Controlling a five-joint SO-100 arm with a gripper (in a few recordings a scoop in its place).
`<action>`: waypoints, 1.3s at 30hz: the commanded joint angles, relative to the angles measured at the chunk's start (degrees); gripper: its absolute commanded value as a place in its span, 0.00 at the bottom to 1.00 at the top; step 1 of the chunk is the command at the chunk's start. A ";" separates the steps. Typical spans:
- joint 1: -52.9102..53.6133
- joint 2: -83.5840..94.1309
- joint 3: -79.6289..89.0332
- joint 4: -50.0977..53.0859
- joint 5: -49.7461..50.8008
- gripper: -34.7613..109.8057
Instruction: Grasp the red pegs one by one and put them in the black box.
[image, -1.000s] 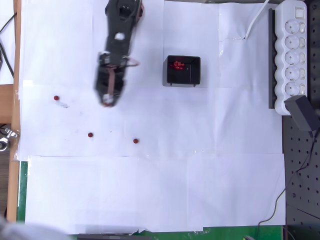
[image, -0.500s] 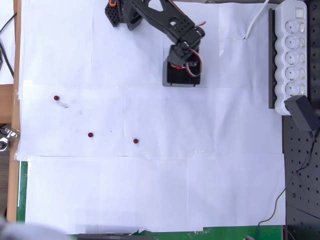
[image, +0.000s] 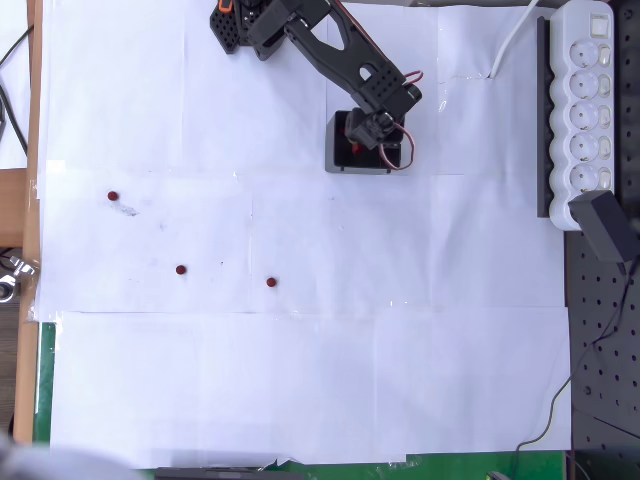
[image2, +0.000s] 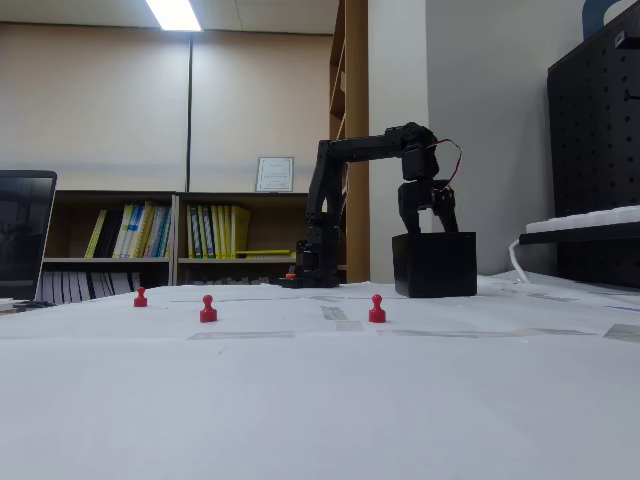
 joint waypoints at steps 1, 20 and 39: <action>7.91 -19.69 8.79 5.98 2.72 0.48; 80.07 -25.93 -73.74 -90.97 51.68 0.44; 83.41 9.84 -57.74 -117.86 47.99 0.36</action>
